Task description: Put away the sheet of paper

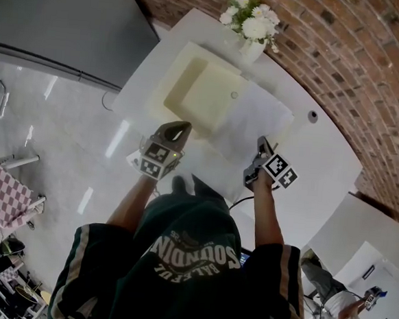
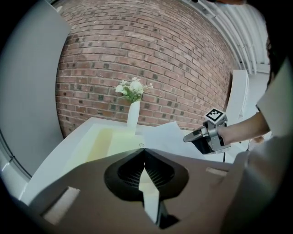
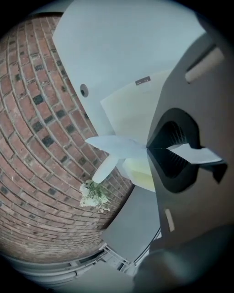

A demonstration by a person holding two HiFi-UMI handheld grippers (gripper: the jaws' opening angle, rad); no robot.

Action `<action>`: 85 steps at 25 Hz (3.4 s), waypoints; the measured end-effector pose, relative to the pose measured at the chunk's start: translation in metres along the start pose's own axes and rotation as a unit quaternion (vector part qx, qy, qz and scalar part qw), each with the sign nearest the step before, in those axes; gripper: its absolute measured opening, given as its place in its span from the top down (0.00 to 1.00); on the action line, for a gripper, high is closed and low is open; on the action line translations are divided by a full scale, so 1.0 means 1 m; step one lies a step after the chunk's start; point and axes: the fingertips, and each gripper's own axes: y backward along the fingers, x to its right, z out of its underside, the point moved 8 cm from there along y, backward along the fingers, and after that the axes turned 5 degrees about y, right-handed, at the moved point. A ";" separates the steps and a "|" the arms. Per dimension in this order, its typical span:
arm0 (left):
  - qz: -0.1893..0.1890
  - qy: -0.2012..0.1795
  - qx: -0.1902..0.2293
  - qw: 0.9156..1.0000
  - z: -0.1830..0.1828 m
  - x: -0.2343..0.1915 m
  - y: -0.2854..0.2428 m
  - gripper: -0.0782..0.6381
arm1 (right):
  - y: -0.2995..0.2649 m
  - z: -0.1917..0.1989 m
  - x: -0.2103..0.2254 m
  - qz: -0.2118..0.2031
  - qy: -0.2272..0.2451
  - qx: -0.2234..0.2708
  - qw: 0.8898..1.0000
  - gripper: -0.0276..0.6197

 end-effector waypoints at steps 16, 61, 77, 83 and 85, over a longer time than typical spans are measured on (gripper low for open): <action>-0.039 0.026 -0.009 0.999 0.013 -0.023 0.017 0.88 | -0.056 0.013 -0.011 -0.016 -0.029 -0.046 0.998 0.95; -0.104 0.092 0.005 0.990 0.038 -0.046 0.056 0.88 | -0.181 0.044 -0.082 -0.062 -0.114 -0.112 0.985 0.95; -0.149 0.120 0.010 0.981 0.059 -0.051 0.092 0.88 | -0.219 0.049 -0.118 -0.058 -0.065 -0.125 0.988 0.92; -0.153 0.123 0.015 0.980 0.062 -0.051 0.100 0.88 | -0.222 0.053 -0.122 -0.061 -0.043 -0.148 0.986 0.84; -0.151 0.122 0.016 0.981 0.063 -0.050 0.102 0.88 | -0.218 0.051 -0.122 -0.053 -0.027 -0.145 0.988 0.82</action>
